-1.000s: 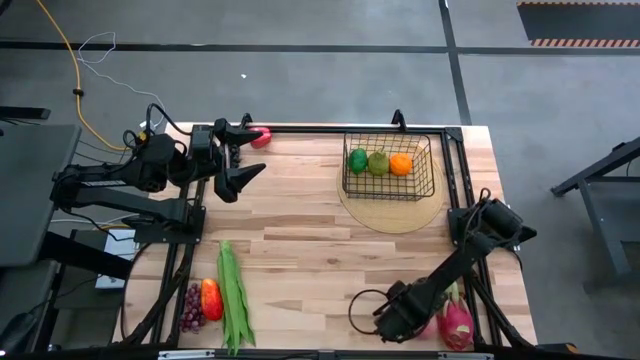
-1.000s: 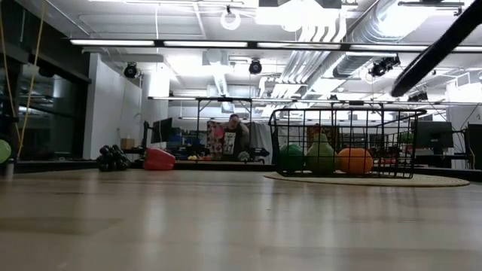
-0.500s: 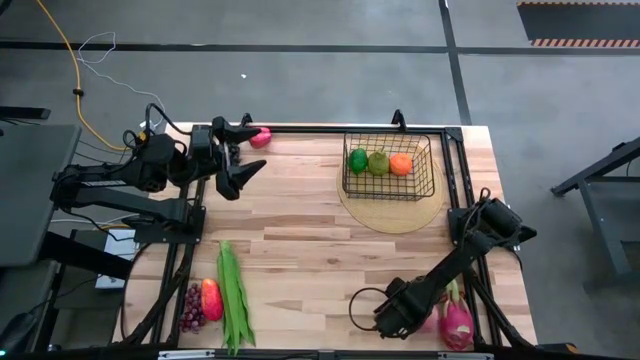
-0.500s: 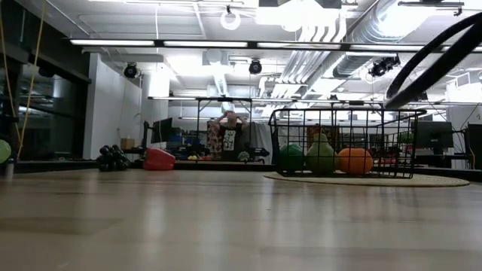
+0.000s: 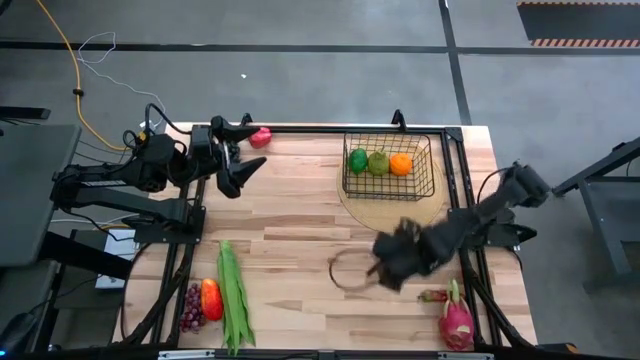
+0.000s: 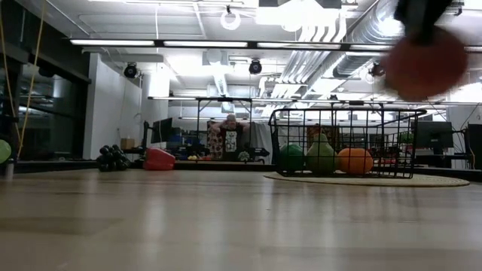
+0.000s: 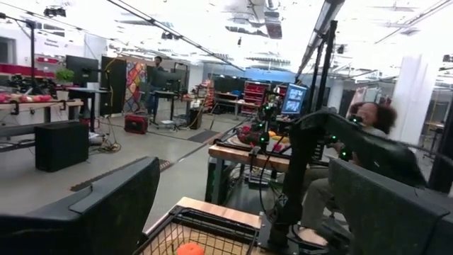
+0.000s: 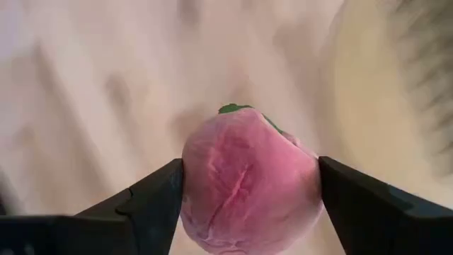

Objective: Build produce basket
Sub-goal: Put the peach into the black wire basket

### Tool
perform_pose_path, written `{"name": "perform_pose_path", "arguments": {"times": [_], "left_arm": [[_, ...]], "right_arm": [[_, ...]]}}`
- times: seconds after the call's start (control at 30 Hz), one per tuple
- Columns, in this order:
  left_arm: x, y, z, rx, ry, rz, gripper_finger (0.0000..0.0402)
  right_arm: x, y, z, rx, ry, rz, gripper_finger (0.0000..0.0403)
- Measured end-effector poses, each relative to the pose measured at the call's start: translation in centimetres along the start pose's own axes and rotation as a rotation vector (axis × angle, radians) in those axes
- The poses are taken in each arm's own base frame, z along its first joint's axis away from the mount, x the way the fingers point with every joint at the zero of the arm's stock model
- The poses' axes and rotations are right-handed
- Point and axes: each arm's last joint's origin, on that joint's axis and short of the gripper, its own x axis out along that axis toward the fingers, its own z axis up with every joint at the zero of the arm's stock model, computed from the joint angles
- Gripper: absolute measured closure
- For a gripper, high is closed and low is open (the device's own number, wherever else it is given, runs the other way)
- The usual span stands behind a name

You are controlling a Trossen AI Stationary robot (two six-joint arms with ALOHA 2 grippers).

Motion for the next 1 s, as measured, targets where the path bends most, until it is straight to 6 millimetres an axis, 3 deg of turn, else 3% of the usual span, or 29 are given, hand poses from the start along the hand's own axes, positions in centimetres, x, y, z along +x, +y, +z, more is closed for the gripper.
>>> {"name": "perform_pose_path", "arguments": {"times": [0.2,0.33,0.43,0.57,0.63,0.77,1.0], "left_arm": [[-0.1,0.0,0.2,-0.042,-0.015,0.002,0.0006],[-0.1,0.2,0.2,-0.049,-0.018,0.072,0.0006],[-0.1,0.3,0.2,-0.079,-0.022,0.095,0.0006],[-0.1,0.3,0.2,-0.089,-0.023,0.109,0.0006],[-0.1,0.3,0.2,-0.09,-0.024,0.109,0.0006],[-0.1,0.3,0.2,-0.09,-0.023,0.11,0.0006],[-0.1,0.3,0.2,-0.09,-0.023,0.11,0.0006]], "right_arm": [[-1.9,-6.6,6.1,0.036,-0.337,-0.063,0.0115],[-3.0,-9.5,10.0,0.054,-0.589,-0.079,0.0115],[-2.9,-11.1,11.5,-0.01,-0.632,0.002,0.0115],[0.0,-12.9,11.5,-0.042,-0.615,0.165,0.0115],[1.0,-13.8,11.5,0.004,-0.689,0.243,0.0115],[0.7,-15.3,11.6,0.107,-0.901,0.421,0.0115],[-1.0,-15.9,11.4,0.139,-0.993,0.478,0.0115]]}}
